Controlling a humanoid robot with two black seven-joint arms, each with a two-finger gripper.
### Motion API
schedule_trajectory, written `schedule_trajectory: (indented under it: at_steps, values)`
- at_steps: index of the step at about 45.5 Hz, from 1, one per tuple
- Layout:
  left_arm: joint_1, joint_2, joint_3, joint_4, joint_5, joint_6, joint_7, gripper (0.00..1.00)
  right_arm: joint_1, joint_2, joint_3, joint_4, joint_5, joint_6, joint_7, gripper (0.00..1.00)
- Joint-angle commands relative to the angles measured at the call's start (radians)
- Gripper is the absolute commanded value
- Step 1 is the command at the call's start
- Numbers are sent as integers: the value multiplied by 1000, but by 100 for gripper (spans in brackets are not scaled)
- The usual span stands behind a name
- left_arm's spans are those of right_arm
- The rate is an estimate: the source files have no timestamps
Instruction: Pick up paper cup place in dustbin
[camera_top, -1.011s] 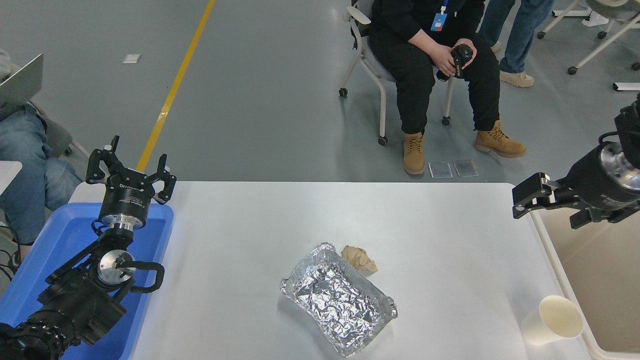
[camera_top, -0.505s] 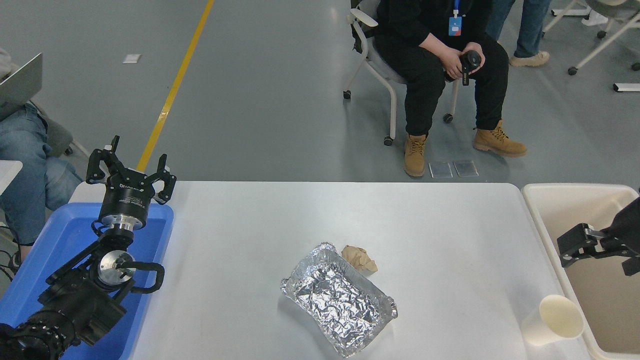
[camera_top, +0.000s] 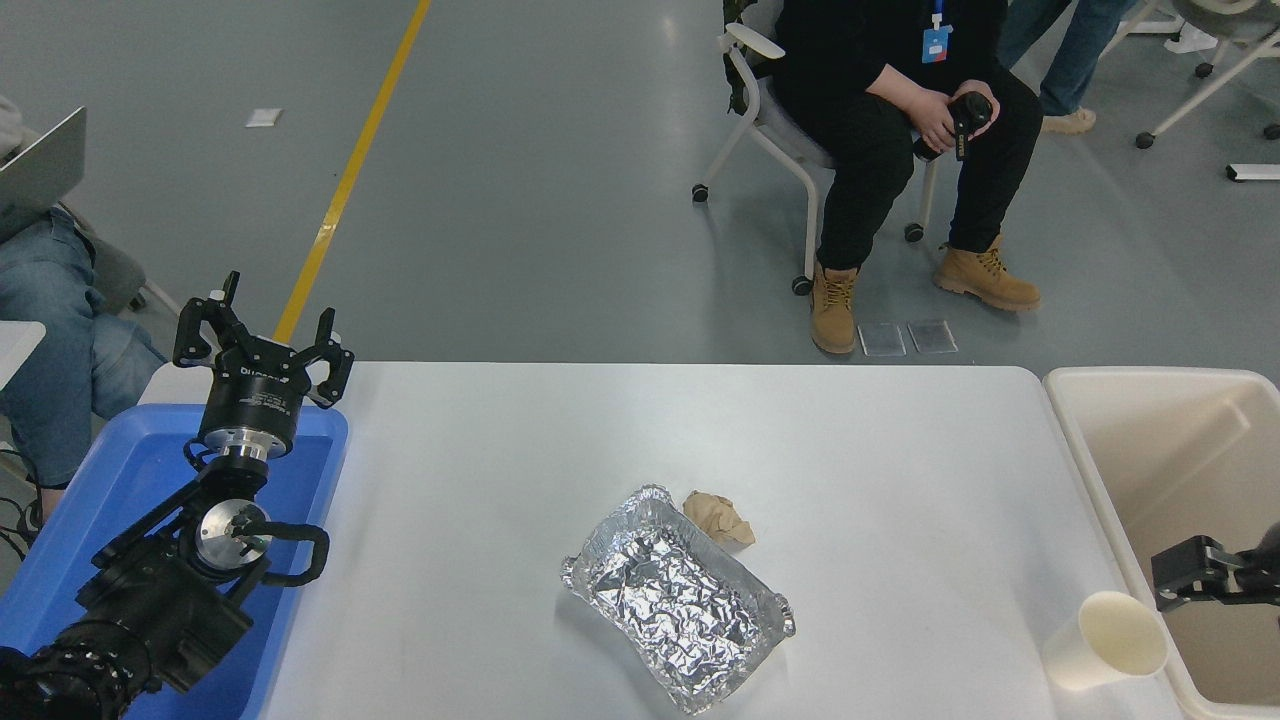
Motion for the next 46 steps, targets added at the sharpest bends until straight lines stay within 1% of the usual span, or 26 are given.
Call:
schedule_trajectory:
  at_steps: [1, 11, 22, 34, 41, 44, 45, 46]
  values:
    - [-1, 0, 0, -1, 0, 1, 0, 99, -151, -6, 101, -56, -6, -41, 0, 99]
    - [-1, 0, 0, -1, 0, 1, 0, 99, -303, 4, 216, -99, -6, -70, 0, 99]
    - [-1, 0, 0, 1, 0, 1, 0, 99, -333, 9, 249, -105, -6, -72, 1, 99]
    - [-1, 0, 0, 1, 0, 1, 0, 99, -442, 87, 325, -197, -6, -127, 1, 97]
    - [-1, 0, 0, 1, 0, -1, 0, 99, -485, 124, 345, -234, -6, -145, 6, 84]
    - [-1, 0, 0, 1, 0, -1, 0, 99, -496, 135, 347, -236, -6, -170, 8, 71]
    - [-1, 0, 0, 1, 0, 1, 0, 99, -501, 139, 347, -236, -7, -182, 9, 64]
    - [-1, 0, 0, -1, 0, 1, 0, 99, -504, 144, 345, -236, -9, -196, 11, 55]
